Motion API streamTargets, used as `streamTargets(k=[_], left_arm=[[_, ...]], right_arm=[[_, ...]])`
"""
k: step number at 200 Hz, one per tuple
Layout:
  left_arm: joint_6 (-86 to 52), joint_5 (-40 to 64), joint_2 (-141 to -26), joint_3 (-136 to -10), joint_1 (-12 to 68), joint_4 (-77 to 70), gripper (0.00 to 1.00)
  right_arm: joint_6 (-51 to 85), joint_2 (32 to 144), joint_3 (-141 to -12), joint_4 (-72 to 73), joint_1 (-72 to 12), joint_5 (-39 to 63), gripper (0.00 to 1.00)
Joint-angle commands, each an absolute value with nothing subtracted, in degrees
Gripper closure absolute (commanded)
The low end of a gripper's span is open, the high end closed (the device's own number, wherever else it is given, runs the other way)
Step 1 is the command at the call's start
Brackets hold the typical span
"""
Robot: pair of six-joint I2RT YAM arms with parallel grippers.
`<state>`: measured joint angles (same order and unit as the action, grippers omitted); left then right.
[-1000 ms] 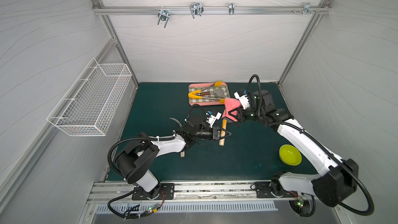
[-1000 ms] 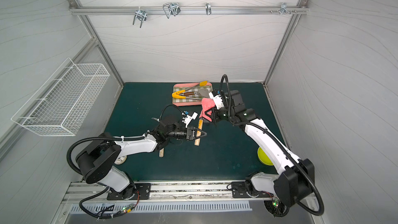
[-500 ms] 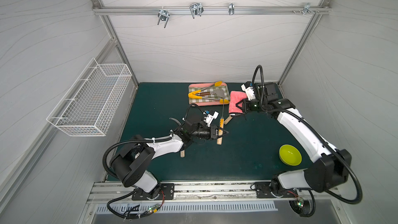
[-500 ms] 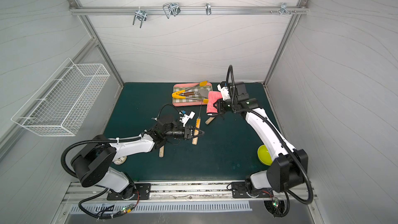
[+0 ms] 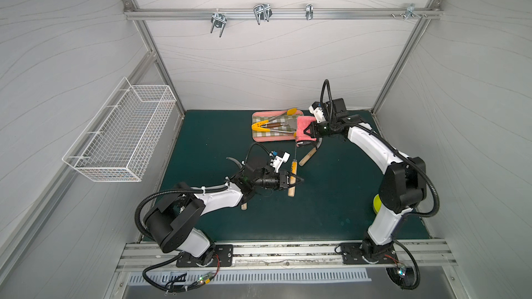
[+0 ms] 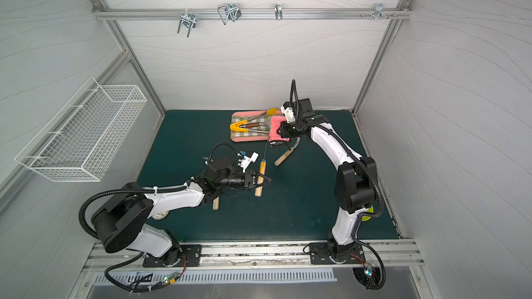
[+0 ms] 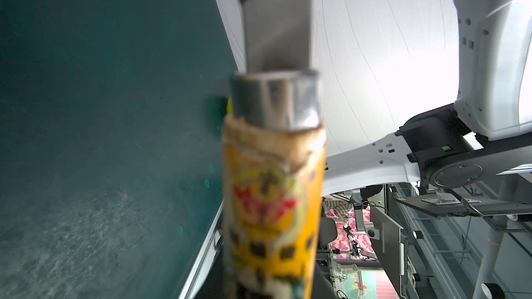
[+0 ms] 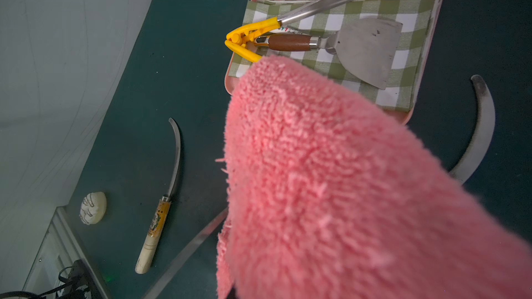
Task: Wipe small sickles with rags
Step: Wipe the small sickle.
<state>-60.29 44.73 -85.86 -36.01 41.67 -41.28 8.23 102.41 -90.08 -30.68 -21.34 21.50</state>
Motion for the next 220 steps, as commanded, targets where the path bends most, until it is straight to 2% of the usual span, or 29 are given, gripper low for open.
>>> streamTargets(k=[1,75,171,220], left_arm=[[-61.72,45.42,-85.27,-36.57,41.78,-48.05,1.0],[-62.68,46.65,-86.15,-36.43,41.76,-50.36,1.0],[-59.47,48.22,-88.72,-39.0,41.36,-46.95,1.0],[-58.75,49.26,-88.97,-40.98,39.43,-45.71,1.0]], right_arm=[[8.62,102.82,-91.8,-27.63,-22.24,26.05,1.0],[7.13,98.47,-86.06,-21.27,-23.52,32.61,1.0],[8.38,81.69,-73.41,-18.88,-28.42,36.44,1.0],[10.38,72.06,-66.98,-20.96,-29.44,35.08,1.0]])
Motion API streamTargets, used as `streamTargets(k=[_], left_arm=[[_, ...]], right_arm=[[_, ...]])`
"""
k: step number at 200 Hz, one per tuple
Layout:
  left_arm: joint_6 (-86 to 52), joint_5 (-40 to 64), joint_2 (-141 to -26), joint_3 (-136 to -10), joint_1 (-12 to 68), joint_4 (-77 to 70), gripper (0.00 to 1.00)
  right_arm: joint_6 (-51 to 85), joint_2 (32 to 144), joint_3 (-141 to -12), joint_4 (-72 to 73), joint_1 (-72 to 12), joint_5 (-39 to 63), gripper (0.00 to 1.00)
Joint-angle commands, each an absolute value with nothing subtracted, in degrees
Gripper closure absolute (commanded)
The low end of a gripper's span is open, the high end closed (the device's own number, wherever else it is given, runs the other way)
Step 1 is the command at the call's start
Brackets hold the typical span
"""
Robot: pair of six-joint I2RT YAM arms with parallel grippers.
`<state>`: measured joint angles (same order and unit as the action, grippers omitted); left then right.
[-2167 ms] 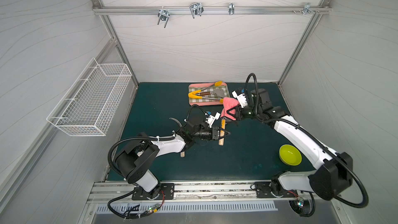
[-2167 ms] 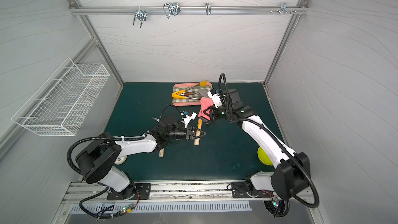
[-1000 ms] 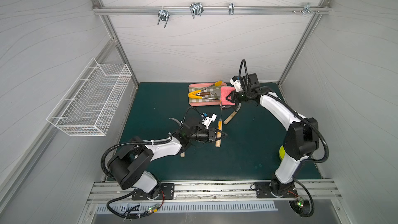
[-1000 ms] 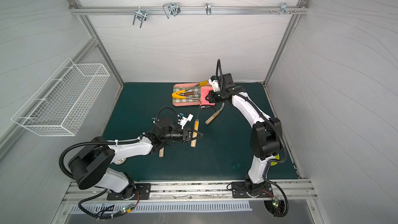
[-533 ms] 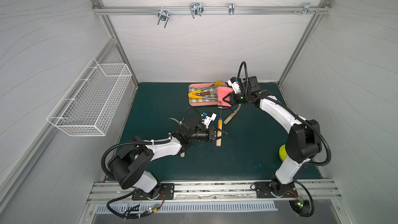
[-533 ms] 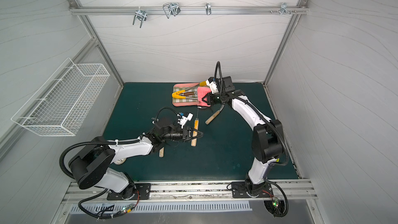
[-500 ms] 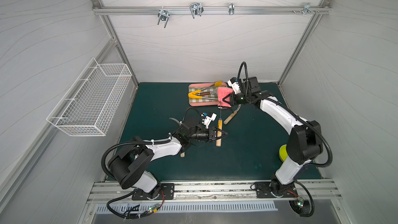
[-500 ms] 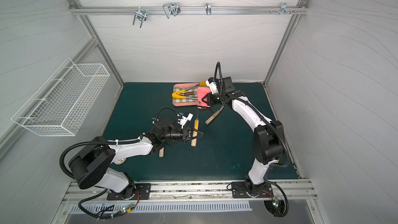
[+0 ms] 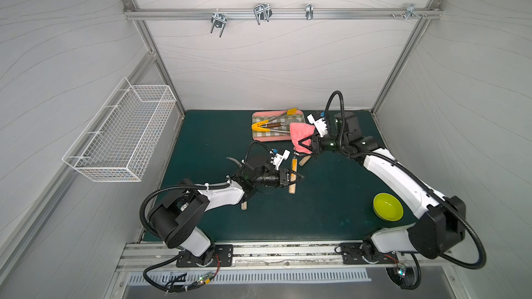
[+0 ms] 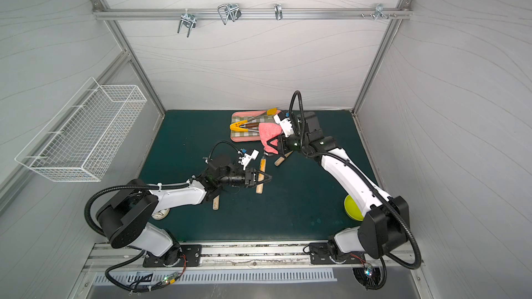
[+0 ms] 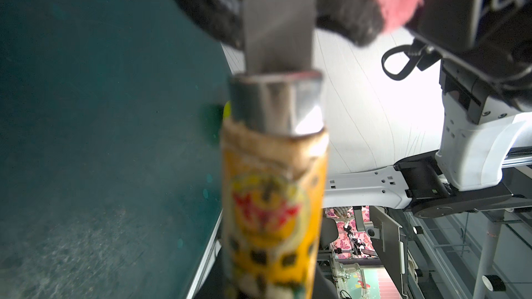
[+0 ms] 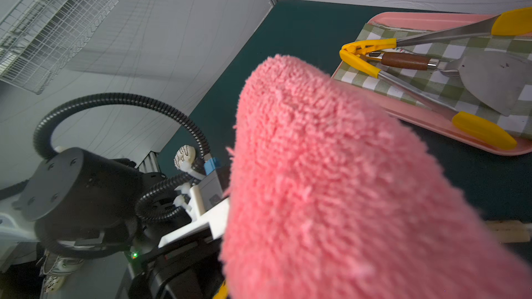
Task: Wipe small sickles with rags
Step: Wipe the small sickle.
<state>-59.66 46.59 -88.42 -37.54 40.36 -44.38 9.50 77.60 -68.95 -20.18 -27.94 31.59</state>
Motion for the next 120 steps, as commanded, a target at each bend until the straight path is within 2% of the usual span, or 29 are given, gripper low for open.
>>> streamTargets(k=[1,25,51,120], left_arm=[[-58.73,49.28,-88.96,-40.97,39.36,-45.75,1.0],[-58.54,49.53,-88.19,-41.64,38.59,-45.01,1.0],[-58.5,49.75,-86.74,-41.45,38.52,-44.6,1.0],[-59.5,49.04,-81.97,-38.23,39.03,-44.32,1.0]], right_arm=[[10.38,71.84,-66.84,-21.07,-29.44,34.94,1.0],[9.52,68.2,-67.4,-26.18,-28.26,28.96,1.0],[8.97,70.26,-70.99,-30.83,-22.95,26.21,1.0],[7.52,89.48,-81.39,-30.59,-20.92,21.71,1.0]])
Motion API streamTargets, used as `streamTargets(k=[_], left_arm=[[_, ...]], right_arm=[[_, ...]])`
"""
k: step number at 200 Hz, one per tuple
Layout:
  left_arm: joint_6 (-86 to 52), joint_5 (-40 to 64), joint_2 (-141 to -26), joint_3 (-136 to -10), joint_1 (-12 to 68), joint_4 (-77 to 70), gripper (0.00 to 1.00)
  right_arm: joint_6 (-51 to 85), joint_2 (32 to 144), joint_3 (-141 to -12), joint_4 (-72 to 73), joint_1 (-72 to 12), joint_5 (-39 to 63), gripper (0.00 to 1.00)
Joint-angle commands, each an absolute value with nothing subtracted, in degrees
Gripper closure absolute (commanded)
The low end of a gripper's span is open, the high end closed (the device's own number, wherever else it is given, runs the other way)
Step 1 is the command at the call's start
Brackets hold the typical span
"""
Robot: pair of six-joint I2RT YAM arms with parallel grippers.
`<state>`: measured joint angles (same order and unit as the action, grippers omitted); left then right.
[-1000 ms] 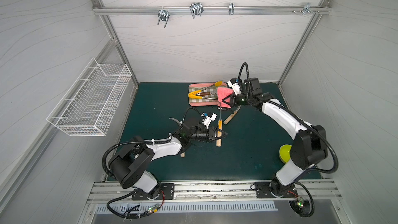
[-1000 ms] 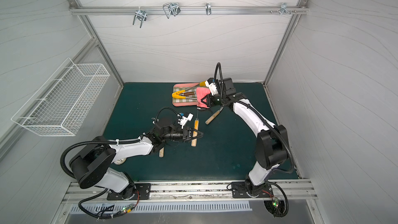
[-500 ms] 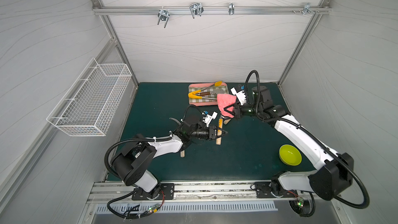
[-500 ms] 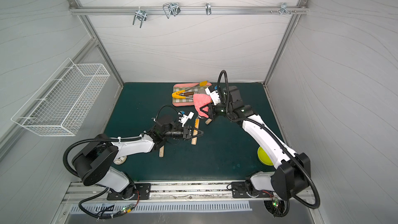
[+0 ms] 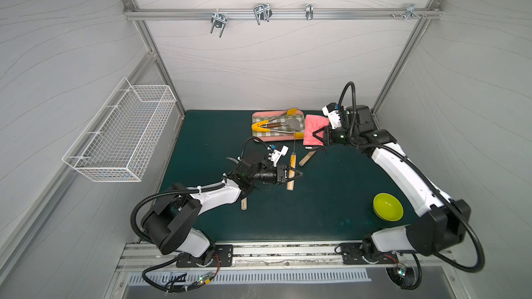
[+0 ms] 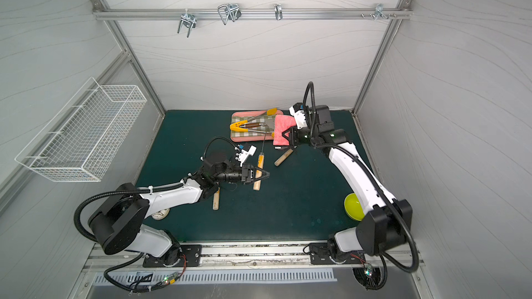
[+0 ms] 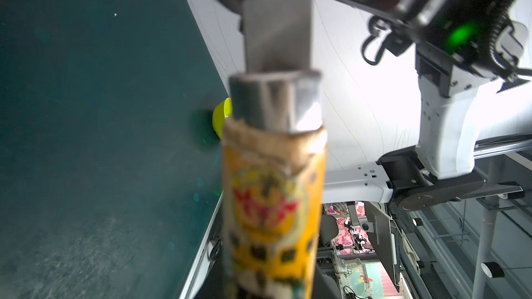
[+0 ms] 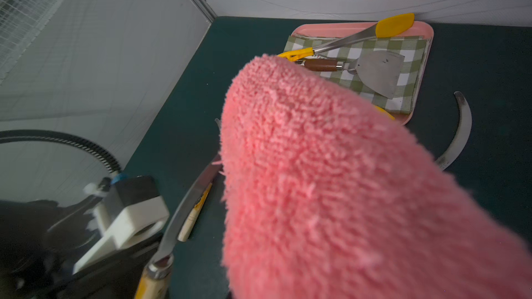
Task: Wipe small sickles with rags
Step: Wipe the small sickle.
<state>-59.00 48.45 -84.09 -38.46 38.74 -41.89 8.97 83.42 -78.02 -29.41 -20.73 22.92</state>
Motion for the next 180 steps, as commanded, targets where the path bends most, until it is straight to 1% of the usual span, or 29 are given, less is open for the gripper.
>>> streamTargets(k=[1,32,58,115,153,180], left_arm=[[-59.5,49.04,-81.9,-38.19,39.07,-44.31,1.0],[-59.15,48.56,-81.43,-38.13,39.97,-43.33,1.0],[-59.5,48.14,-82.16,-37.88,40.25,-43.94,1.0],[-58.98,47.41,-83.5,-37.82,40.52,-43.51,1.0],[-57.42,46.82,-83.15,-37.95,40.68,-41.4,1.0],[-56.36,46.74,-83.15,-38.32,40.76,-40.0,1.0]], right_arm=[[7.63,89.83,-81.52,-30.55,-20.92,21.71,1.0],[10.04,97.12,-85.87,-27.93,-21.44,23.92,1.0],[11.93,99.69,-88.41,-26.34,-22.4,25.29,1.0],[20.05,101.11,-90.02,-28.31,-21.62,27.03,1.0],[20.37,100.12,-89.87,-30.96,-21.71,24.63,1.0],[20.08,98.2,-88.73,-29.32,-21.72,26.99,1.0]])
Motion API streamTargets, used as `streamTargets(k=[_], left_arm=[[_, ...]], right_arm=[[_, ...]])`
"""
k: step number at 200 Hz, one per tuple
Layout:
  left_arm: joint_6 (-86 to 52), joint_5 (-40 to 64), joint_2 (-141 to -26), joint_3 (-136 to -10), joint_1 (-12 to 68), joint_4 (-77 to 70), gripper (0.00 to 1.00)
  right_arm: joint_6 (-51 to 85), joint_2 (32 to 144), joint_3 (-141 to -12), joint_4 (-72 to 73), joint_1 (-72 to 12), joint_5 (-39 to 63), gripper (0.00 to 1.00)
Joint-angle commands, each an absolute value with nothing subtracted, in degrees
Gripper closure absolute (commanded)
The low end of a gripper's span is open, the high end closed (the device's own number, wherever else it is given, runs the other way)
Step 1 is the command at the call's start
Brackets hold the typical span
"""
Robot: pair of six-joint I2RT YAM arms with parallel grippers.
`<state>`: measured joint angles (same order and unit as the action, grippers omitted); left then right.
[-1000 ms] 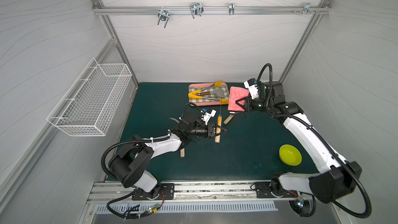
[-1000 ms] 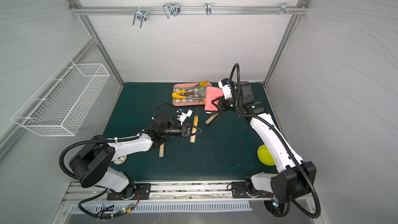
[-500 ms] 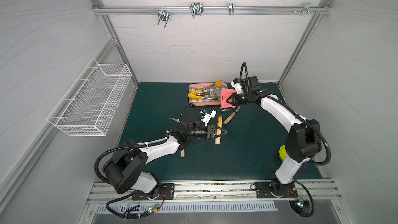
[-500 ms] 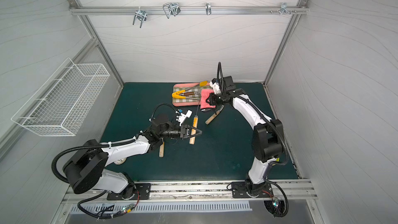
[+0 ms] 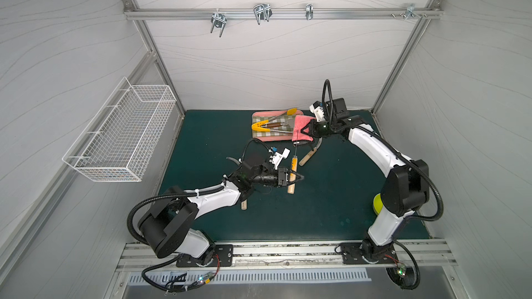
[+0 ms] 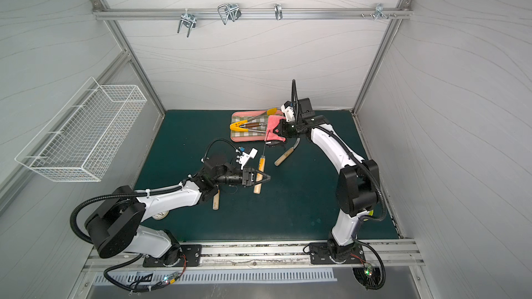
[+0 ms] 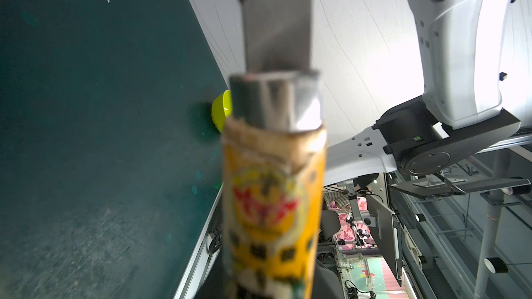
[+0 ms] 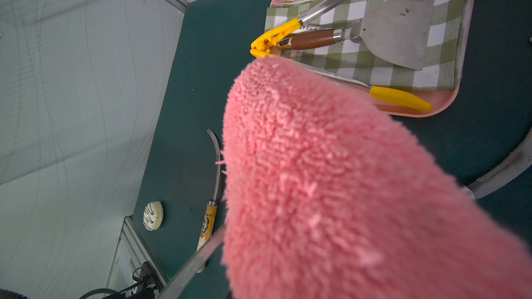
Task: Wipe small sickles with rags
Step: Wipe the small sickle.
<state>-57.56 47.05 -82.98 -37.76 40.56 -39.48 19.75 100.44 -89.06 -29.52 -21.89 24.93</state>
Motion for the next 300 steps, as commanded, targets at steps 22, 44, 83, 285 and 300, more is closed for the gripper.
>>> streamTargets(k=[22,44,83,285,300], left_arm=[[-55.95,46.67,-83.56,-38.65,40.95,-39.47,1.0],[-55.64,46.47,-84.32,-39.0,41.04,-39.25,1.0],[-55.55,46.36,-86.16,-39.78,41.22,-39.44,1.0],[-55.99,47.96,-92.45,-44.69,41.07,-41.19,1.0],[-55.5,48.2,-92.8,-45.3,40.95,-40.63,1.0]], right_arm=[[19.67,96.84,-88.69,-29.35,-22.29,28.68,1.0],[18.61,95.18,-88.53,-29.95,-23.34,28.99,1.0],[17.42,91.87,-87.03,-30.37,-25.09,30.13,1.0],[12.04,77.47,-74.58,-29.13,-28.29,37.42,1.0],[10.27,76.14,-73.94,-30.33,-29.17,38.25,1.0]])
